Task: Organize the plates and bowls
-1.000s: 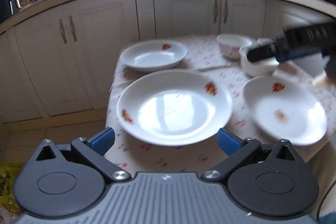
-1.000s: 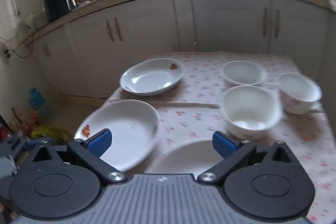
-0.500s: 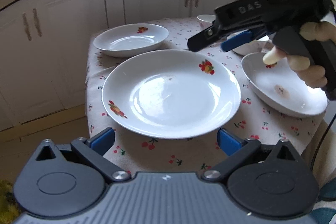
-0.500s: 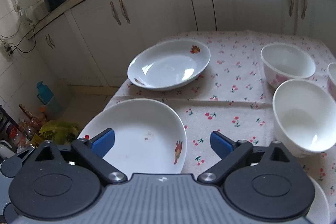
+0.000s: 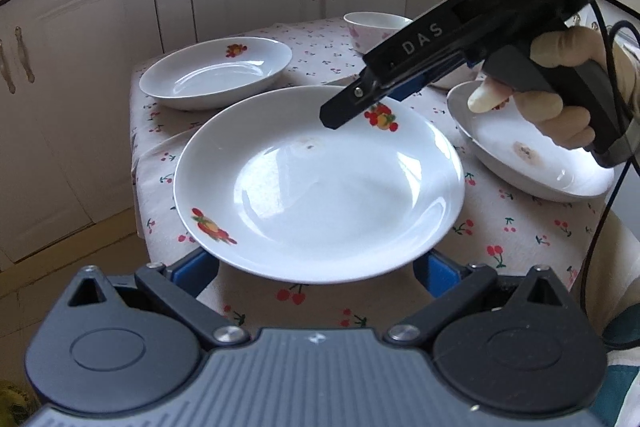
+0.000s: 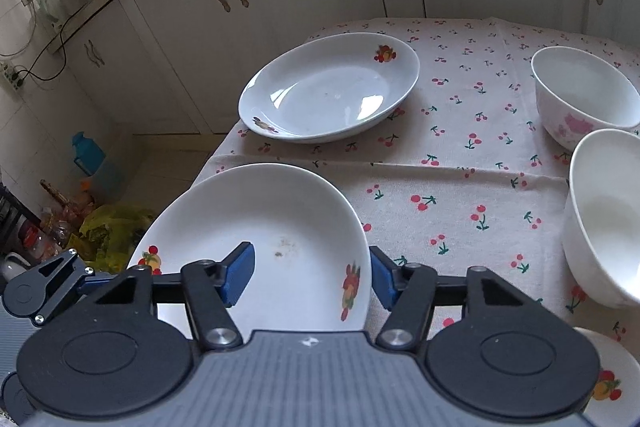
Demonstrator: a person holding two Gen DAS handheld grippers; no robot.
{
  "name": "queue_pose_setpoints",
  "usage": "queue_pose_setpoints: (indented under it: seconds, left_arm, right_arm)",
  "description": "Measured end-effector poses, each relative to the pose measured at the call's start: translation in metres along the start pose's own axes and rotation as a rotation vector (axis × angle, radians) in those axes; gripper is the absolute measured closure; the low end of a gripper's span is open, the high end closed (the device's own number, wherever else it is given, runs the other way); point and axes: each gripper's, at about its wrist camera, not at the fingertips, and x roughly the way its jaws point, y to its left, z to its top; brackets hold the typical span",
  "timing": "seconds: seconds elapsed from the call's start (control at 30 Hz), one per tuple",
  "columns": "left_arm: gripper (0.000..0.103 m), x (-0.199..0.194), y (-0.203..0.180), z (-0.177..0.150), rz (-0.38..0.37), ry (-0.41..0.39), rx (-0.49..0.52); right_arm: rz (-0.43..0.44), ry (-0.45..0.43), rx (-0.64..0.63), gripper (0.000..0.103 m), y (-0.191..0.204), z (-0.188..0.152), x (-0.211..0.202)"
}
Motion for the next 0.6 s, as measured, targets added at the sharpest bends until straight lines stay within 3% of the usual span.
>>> queue_pose_setpoints:
  seconds: [0.6]
  left_arm:
    - [0.001, 0.017, 0.004, 0.018, -0.013, -0.021, 0.046]
  right_arm:
    - [-0.076, -0.018, 0.027, 0.037, -0.014, 0.0, -0.009]
